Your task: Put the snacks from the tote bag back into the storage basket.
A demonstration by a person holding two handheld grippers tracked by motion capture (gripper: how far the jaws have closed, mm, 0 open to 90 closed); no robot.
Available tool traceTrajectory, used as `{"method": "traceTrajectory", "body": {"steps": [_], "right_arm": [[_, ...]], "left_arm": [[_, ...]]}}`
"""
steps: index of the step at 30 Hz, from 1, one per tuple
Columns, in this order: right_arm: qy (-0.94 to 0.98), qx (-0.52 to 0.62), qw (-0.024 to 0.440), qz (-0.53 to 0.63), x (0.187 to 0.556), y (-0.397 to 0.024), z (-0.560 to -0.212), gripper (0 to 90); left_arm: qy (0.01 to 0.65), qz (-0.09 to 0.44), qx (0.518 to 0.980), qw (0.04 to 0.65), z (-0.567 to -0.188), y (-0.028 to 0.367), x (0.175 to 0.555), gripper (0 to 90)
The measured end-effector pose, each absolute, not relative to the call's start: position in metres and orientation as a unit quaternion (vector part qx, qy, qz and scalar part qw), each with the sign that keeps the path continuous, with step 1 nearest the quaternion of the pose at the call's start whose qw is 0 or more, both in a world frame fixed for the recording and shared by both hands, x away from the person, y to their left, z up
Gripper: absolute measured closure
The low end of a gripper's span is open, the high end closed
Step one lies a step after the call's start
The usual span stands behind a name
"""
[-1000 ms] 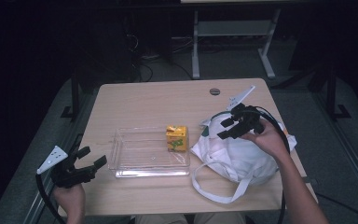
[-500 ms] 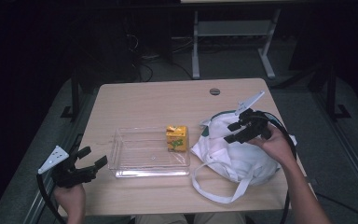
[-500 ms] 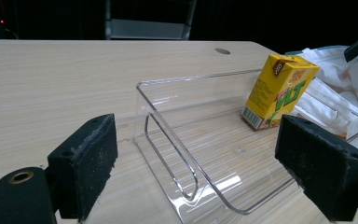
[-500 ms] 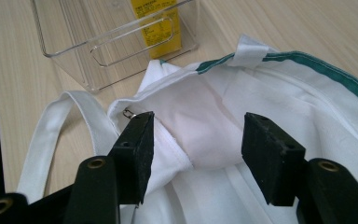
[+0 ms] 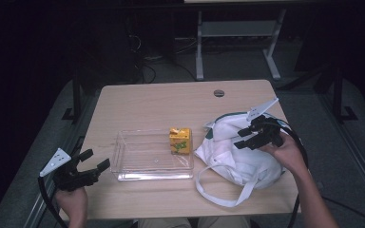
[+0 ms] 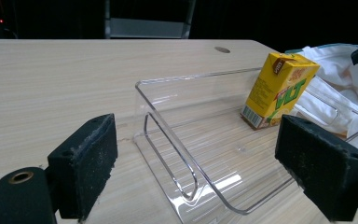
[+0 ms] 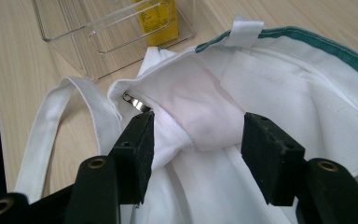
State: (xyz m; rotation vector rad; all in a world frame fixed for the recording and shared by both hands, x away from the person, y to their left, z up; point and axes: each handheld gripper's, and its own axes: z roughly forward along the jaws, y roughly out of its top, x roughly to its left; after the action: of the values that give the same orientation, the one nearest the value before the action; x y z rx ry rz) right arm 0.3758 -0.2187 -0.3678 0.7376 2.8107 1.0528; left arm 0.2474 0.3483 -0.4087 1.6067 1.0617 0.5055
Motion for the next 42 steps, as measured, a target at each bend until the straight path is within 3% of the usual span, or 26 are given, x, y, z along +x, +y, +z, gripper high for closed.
{"method": "traceTrajectory", "body": {"steps": [42], "right_arm": [[0.897,0.264,0.031,0.352,0.335,-0.253,-0.398,43.4]], "left_arm": [[0.440,0.216,0.685,0.539,-0.409,0.346,0.248,12.5]]}}
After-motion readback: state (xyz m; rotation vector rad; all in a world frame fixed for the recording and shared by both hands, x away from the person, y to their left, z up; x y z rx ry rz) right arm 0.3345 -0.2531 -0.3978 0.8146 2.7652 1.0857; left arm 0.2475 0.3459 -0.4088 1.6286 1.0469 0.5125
